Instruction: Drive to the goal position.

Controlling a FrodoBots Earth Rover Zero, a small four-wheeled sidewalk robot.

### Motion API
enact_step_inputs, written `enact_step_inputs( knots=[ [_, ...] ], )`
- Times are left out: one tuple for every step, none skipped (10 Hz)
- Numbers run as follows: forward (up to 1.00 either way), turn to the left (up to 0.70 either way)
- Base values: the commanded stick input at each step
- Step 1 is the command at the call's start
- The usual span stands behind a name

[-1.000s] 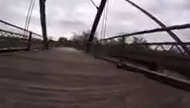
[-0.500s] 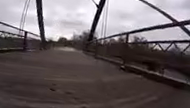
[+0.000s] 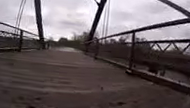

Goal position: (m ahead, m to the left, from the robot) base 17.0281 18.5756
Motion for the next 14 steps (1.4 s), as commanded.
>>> enact_step_inputs(
  knots=[
    [1.0, 0.0],
    [1.0, 0.0],
    [0.72, 0.0],
    [0.24, 0.0],
    [0.0, 0.0],
    [0.0, 0.0],
    [0.09, 0.0],
    [1.0, 0.0],
    [1.0, 0.0],
    [1.0, 0.0],
    [1.0, 0.0],
    [1.0, 0.0],
    [1.0, 0.0],
    [1.0, 0.14]
  ],
)
